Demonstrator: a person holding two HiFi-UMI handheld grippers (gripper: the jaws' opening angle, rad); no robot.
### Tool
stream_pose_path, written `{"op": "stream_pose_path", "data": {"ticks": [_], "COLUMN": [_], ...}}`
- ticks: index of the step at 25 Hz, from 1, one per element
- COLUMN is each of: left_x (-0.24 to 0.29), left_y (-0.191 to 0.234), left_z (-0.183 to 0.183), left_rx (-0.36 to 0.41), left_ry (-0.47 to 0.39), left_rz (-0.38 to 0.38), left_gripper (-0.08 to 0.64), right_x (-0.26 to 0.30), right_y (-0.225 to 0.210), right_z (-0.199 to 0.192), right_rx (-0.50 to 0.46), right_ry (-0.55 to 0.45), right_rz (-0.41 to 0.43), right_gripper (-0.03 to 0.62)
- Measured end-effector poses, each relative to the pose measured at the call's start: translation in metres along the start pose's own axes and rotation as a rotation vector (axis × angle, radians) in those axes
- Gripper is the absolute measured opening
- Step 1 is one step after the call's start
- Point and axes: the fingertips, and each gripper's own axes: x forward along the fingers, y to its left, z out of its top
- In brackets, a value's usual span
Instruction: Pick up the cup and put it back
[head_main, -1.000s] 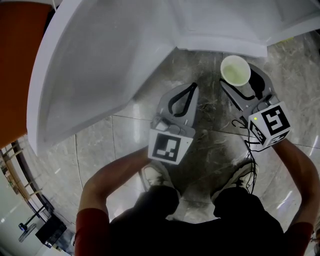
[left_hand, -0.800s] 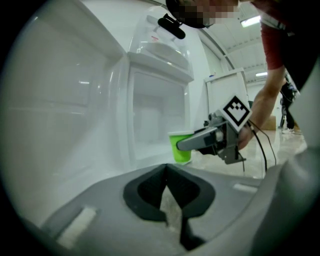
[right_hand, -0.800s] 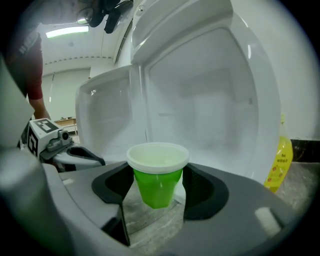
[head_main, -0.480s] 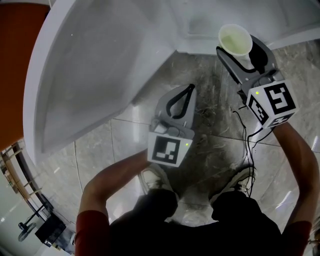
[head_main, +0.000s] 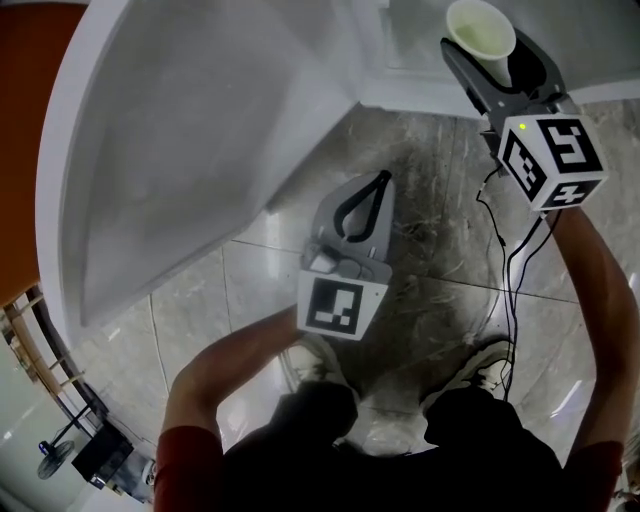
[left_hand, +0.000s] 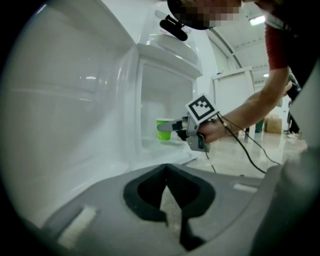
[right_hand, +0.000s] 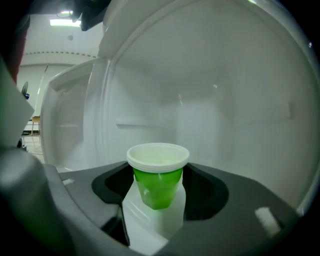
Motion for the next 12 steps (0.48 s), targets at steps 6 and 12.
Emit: {"op": "stream_pose_path", "data": {"ticks": [6,12], "left_x": [0.000,-0.001], "left_y": [0.002,0.000], "left_z": [-0.001,-0.001], "left_rx": [-0.008,-0.002], "left_ry": [-0.014,-0.004], "left_rz": [0.011,0.000], "left_gripper": [0.002,0.002], "right_x": [0.009,0.013], "right_y": [-0.016,-0.019], "right_z": [-0.008,-0.017], "right_rx": [0.010,-0.003], "right_ry": [0.012,0.039], "right_rz": [-0.045,-0.065], "right_gripper": [0.305,0.305]}}
